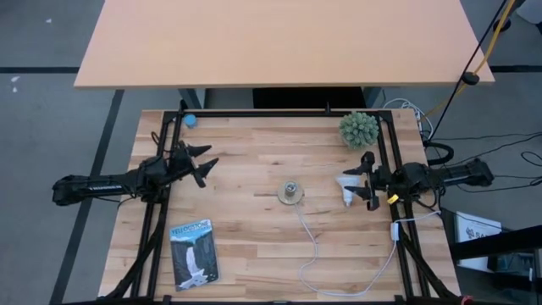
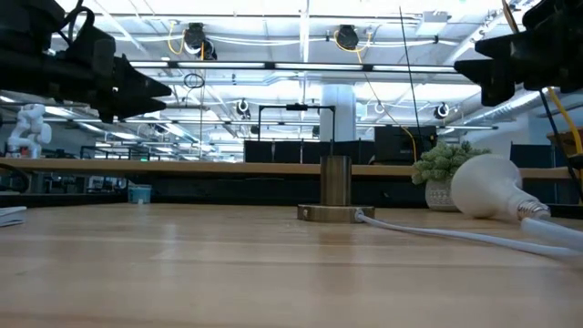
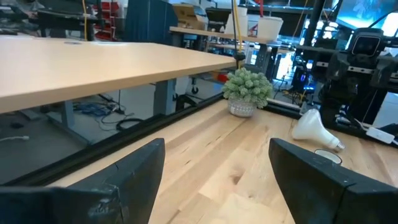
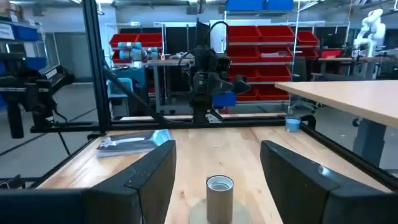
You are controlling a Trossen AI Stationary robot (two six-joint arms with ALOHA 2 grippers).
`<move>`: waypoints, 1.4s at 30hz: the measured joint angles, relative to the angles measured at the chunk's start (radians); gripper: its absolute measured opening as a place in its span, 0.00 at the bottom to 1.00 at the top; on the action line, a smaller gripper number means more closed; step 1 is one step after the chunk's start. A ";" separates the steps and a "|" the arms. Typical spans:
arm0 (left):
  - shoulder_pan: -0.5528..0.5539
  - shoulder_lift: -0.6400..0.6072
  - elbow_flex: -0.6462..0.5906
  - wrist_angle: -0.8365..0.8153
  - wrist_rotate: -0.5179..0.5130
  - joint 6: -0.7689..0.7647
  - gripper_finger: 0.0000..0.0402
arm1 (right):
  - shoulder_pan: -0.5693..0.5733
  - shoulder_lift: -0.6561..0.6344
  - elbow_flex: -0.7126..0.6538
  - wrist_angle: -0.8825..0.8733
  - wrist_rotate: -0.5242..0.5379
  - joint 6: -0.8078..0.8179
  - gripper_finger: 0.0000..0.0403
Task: Screw lightbulb
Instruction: Return to Home Position
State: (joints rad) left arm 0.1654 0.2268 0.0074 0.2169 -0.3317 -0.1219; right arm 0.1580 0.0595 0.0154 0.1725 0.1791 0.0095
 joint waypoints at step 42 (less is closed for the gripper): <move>0.000 0.000 0.000 0.000 0.000 0.000 0.73 | -0.084 -0.057 0.000 -0.147 -0.129 0.162 0.56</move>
State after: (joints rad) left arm 0.1654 0.2272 0.0074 0.2170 -0.3317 -0.1219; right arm 0.0738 0.0029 0.0158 0.0260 0.0505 0.1717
